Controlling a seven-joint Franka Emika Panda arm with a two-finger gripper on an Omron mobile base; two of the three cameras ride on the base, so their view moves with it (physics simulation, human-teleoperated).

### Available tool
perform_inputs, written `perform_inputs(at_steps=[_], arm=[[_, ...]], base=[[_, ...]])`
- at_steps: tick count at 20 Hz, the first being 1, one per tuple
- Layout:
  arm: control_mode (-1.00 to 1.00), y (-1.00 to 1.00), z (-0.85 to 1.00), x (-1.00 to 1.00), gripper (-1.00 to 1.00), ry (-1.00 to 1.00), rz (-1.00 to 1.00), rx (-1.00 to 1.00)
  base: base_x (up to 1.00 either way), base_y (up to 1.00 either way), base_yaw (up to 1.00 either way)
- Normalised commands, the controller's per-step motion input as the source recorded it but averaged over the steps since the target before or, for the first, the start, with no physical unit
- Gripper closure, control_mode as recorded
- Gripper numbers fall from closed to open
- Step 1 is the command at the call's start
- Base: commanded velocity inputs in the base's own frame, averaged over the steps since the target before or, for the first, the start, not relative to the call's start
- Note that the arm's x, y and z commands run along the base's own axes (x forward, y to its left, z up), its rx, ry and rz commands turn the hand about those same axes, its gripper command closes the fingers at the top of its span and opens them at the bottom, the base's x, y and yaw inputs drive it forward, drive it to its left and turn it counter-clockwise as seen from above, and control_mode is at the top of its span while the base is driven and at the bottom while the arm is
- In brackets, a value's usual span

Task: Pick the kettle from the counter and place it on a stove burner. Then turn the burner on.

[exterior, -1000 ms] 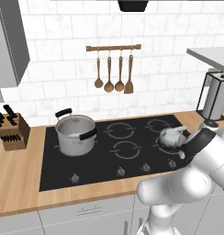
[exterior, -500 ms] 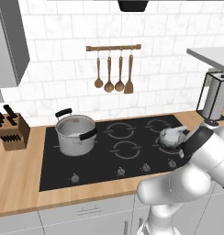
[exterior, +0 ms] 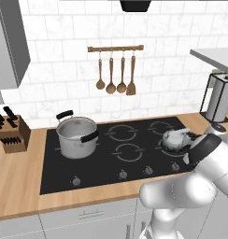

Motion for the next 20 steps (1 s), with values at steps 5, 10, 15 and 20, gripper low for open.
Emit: perform_inputs(at_steps=[5, 10, 15, 20], arm=[[-1.00, 0.00, 0.02, -0.05, 1.00, -0.10, 0.51, -0.03], [-1.00, 0.01, 0.00, 0.00, 1.00, -0.04, 0.30, -0.04], [-1.00, 0.00, 0.00, 0.00, -1.00, 0.00, 0.00, 0.00], [-1.00, -0.08, 0.56, 0.00, -1.00, -0.08, 0.00, 0.03]], base=[[0.00, 0.00, 0.00], [0.00, 0.00, 0.00], [0.00, 0.00, 0.00], [0.00, 0.00, 0.00]])
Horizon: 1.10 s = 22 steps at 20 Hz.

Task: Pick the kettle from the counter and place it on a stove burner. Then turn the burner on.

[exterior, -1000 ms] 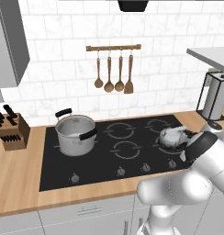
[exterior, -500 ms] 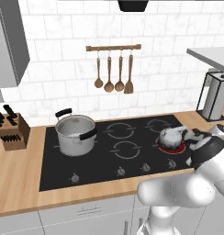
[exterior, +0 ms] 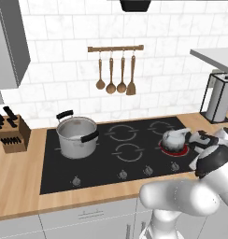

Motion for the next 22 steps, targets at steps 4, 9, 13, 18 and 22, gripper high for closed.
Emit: perform_inputs(at_steps=[4, 9, 13, 18, 22], arm=[[-1.00, -0.28, 1.00, -0.01, -1.00, -0.17, 0.00, 0.10], [-1.00, -0.29, 0.69, 0.00, -1.00, -0.18, 0.00, 0.09], [-1.00, 0.00, 0.00, 0.00, -1.00, 0.00, 0.00, 0.00], [-1.00, 0.00, 0.00, 0.00, -1.00, 0.00, 0.03, 0.00], [-1.00, 0.02, 0.04, 0.00, -1.00, 0.00, 0.26, 0.00]], base=[[0.00, 0.00, 0.00], [0.00, 0.00, 0.00], [0.00, 0.00, 0.00], [0.00, 0.00, 0.00], [0.00, 0.00, 0.00]])
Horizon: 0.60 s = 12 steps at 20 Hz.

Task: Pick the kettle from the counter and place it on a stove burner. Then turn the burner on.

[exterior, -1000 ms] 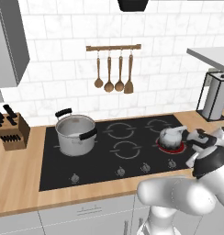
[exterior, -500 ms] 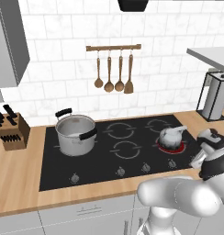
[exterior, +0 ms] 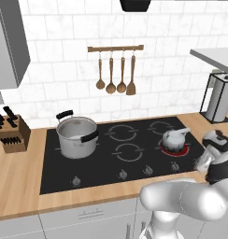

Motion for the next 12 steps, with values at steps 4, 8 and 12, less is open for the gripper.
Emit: perform_inputs(at_steps=[4, 8, 12], arm=[[-1.00, 0.00, 0.10, 0.00, -1.00, 0.00, 0.32, 0.00], [-1.00, 0.00, 0.06, 0.00, -1.00, 0.00, 0.31, 0.00], [-1.00, 0.03, 0.04, 0.00, -1.00, -0.02, 0.25, 0.00]], base=[[0.00, 0.00, 0.00], [0.00, 0.00, 0.00], [0.00, 0.00, 0.00]])
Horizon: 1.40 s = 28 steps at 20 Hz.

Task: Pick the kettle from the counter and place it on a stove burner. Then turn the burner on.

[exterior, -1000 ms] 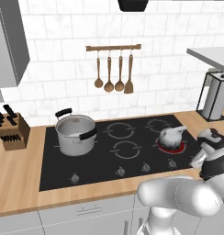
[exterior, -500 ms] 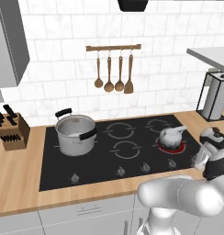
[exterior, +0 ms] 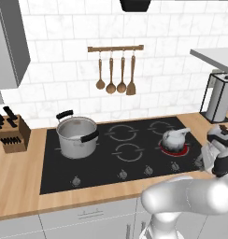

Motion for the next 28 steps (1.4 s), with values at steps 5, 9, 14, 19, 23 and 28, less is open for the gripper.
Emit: perform_inputs(at_steps=[5, 9, 14, 19, 23, 28], arm=[[-1.00, 0.00, 0.00, 0.00, -1.00, 0.00, 0.00, 0.00], [-1.00, 0.00, 0.01, 0.00, -1.00, 0.00, 0.00, 0.00], [-1.00, -0.10, 0.40, 0.00, -1.00, -0.11, 0.00, 0.04], [-1.00, -0.90, 0.92, -0.52, -1.00, -0.45, -0.02, 0.26], [-1.00, -1.00, 0.69, -0.83, -1.00, -0.46, 0.00, 0.29], [-1.00, -1.00, 0.63, -0.63, -1.00, -0.48, -0.08, 0.35]], base=[[0.00, 0.00, 0.00], [0.00, 0.00, 0.00], [0.00, 0.00, 0.00], [0.00, 0.00, 0.00], [0.00, 0.00, 0.00], [0.00, 0.00, 0.00]])
